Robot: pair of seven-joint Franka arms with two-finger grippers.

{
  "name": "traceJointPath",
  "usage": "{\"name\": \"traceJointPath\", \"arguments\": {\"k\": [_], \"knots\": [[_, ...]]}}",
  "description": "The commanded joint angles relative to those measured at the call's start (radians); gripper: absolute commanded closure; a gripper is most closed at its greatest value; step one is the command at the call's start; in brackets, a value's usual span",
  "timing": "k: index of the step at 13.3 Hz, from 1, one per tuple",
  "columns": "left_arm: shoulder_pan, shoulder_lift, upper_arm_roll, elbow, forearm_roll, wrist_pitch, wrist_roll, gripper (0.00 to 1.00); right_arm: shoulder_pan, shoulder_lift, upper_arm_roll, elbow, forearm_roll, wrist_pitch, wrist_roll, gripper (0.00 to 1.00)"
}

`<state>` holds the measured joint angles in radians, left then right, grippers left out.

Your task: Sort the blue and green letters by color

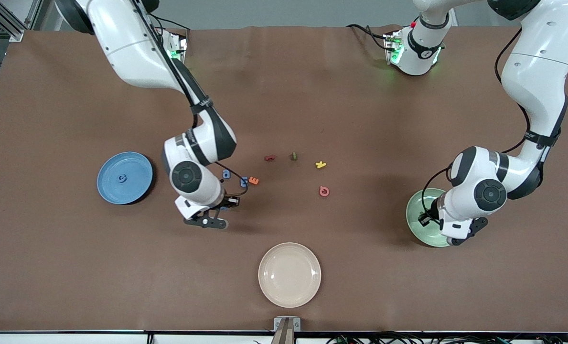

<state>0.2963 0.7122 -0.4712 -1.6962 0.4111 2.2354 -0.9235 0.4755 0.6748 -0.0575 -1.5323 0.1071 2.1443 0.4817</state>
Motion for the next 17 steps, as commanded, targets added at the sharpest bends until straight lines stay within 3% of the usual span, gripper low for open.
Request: {"name": "traceJointPath", "arguments": {"k": [1, 4, 6, 9, 15, 17], "knots": [[-0.003, -0.029, -0.012, -0.003, 0.012, -0.008, -0.006, 0.0, -0.105, -0.171, 0.016, -0.156, -0.017, -0.027, -0.188, 0.92], [-0.006, -0.072, -0.072, -0.007, 0.011, -0.057, -0.005, 0.0, -0.219, -0.286, 0.016, -0.303, -0.018, -0.018, -0.383, 0.92], [-0.006, -0.097, -0.151, -0.007, 0.006, -0.114, -0.012, 0.0, -0.303, -0.328, 0.016, -0.372, -0.018, -0.014, -0.519, 0.92], [-0.011, -0.092, -0.228, -0.039, 0.006, -0.12, -0.159, 0.0, -0.408, -0.371, 0.016, -0.492, -0.018, 0.09, -0.681, 0.92], [-0.228, -0.069, -0.233, -0.034, 0.018, -0.103, -0.388, 0.05, -0.48, -0.367, 0.013, -0.664, -0.033, 0.276, -0.793, 0.91], [-0.317, -0.033, -0.227, -0.02, 0.043, -0.009, -0.481, 0.1, -0.482, -0.362, 0.013, -0.689, -0.046, 0.298, -0.792, 0.89]]}}
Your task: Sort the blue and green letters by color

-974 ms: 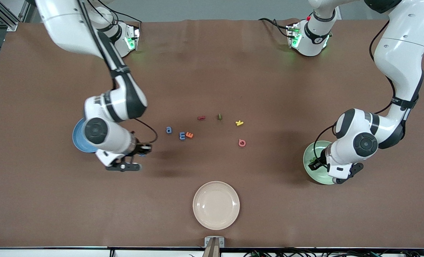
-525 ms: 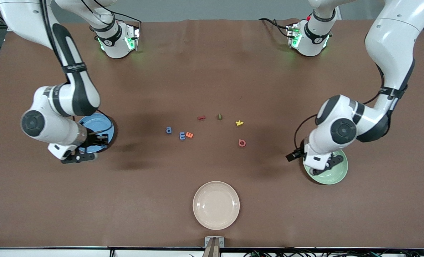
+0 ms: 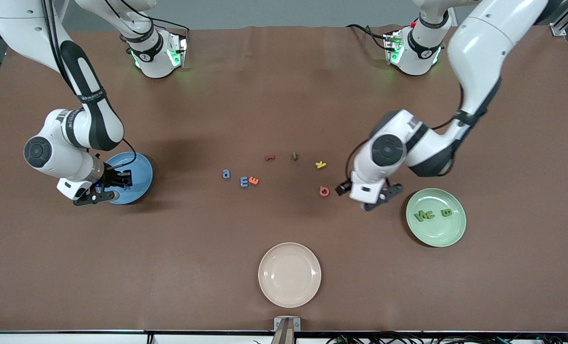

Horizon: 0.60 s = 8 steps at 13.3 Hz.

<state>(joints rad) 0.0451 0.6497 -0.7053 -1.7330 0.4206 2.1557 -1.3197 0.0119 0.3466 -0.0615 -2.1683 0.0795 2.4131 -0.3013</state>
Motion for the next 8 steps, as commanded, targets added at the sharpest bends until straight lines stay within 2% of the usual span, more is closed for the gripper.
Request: {"name": "traceJointPath", "arguments": {"k": [1, 3, 4, 6, 8], "knots": [[-0.098, 0.056, 0.009, 0.019, 0.049, 0.131, -0.154, 0.12, -0.021, -0.034, 0.017, -0.068, -0.018, 0.046, -0.009, 0.86], [-0.167, 0.074, 0.049, 0.02, 0.119, 0.167, -0.211, 0.2, -0.021, -0.034, 0.017, -0.077, -0.018, 0.05, -0.007, 0.63], [-0.253, 0.086, 0.07, 0.02, 0.125, 0.168, -0.258, 0.27, 0.026, -0.043, 0.019, -0.074, -0.018, 0.037, 0.045, 0.3], [-0.293, 0.114, 0.072, 0.02, 0.13, 0.168, -0.259, 0.31, 0.075, -0.043, 0.019, -0.073, -0.018, 0.037, 0.109, 0.17], [-0.345, 0.114, 0.111, 0.02, 0.13, 0.168, -0.266, 0.31, 0.094, -0.043, 0.019, -0.073, -0.018, 0.035, 0.132, 0.14]]}}
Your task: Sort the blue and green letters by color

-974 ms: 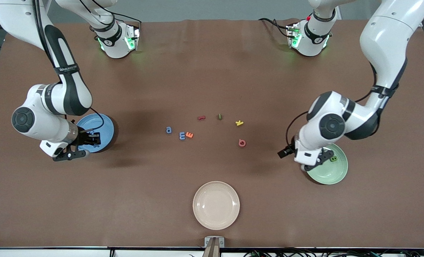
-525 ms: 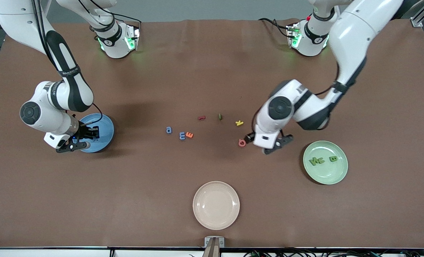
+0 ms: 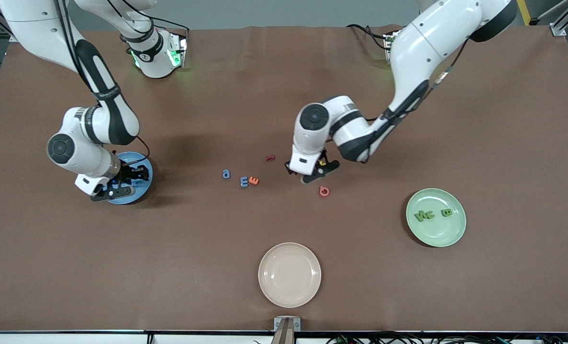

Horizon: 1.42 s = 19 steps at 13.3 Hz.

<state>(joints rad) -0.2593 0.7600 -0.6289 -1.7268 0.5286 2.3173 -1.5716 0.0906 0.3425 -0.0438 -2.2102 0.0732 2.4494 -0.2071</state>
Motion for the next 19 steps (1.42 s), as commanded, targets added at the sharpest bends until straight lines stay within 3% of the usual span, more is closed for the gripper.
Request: {"name": "traceJointPath", "arguments": {"k": [1, 7, 10, 14, 17, 19], "knots": [[-0.054, 0.007, 0.041, 0.013, 0.024, 0.007, -0.034, 0.32, 0.035, -0.039, 0.001, -0.029, -0.012, -0.006, 0.069, 0.14], [-0.074, 0.01, 0.043, -0.003, 0.027, 0.007, -0.067, 0.48, 0.274, -0.024, 0.004, 0.038, 0.0, -0.038, 0.47, 0.01], [-0.081, 0.012, 0.043, -0.022, 0.027, 0.007, -0.074, 0.57, 0.374, 0.013, 0.004, 0.107, 0.002, -0.038, 0.696, 0.0], [-0.092, 0.019, 0.043, -0.022, 0.027, 0.007, -0.084, 0.59, 0.448, 0.108, 0.004, 0.191, 0.002, -0.018, 0.842, 0.0], [-0.098, 0.022, 0.043, -0.02, 0.027, 0.007, -0.09, 0.68, 0.466, 0.156, 0.004, 0.193, 0.002, 0.066, 0.845, 0.05], [-0.101, 0.022, 0.043, -0.02, 0.025, 0.007, -0.09, 0.83, 0.482, 0.162, 0.004, 0.19, 0.002, 0.071, 0.864, 0.17]]}}
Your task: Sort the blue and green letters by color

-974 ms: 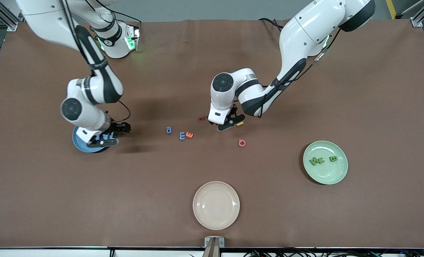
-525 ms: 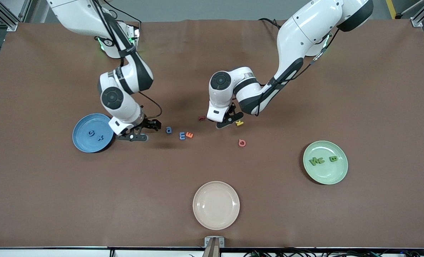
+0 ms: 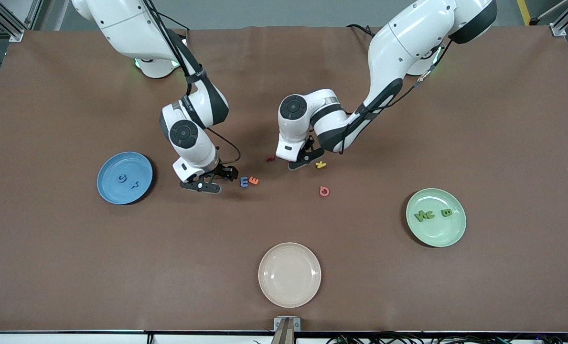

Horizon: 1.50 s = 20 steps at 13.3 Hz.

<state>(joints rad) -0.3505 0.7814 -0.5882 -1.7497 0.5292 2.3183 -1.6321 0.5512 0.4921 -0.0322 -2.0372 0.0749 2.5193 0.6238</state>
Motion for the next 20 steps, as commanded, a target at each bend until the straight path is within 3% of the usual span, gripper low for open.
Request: {"name": "traceJointPath", "arguments": {"k": [1, 4, 8, 16, 20], "knots": [[-0.007, 0.001, 0.002, 0.006, 0.025, 0.006, -0.029, 0.93, 0.026, 0.022, -0.008, 0.015, 0.0, 0.009, 0.033, 0.23], [0.022, -0.033, 0.002, 0.025, 0.025, -0.008, -0.019, 0.98, 0.03, 0.039, -0.006, 0.005, 0.0, 0.027, 0.033, 0.33], [0.102, -0.085, -0.002, 0.082, 0.026, -0.121, 0.014, 0.99, 0.035, 0.04, -0.006, -0.001, 0.0, 0.029, 0.033, 0.46], [0.344, -0.14, -0.005, 0.128, 0.012, -0.211, 0.429, 0.99, 0.036, 0.04, -0.006, -0.003, 0.0, 0.03, 0.033, 0.87], [0.458, -0.14, -0.004, 0.122, 0.014, -0.214, 0.645, 1.0, 0.023, 0.014, -0.008, 0.003, 0.0, 0.009, 0.018, 0.89]]}}
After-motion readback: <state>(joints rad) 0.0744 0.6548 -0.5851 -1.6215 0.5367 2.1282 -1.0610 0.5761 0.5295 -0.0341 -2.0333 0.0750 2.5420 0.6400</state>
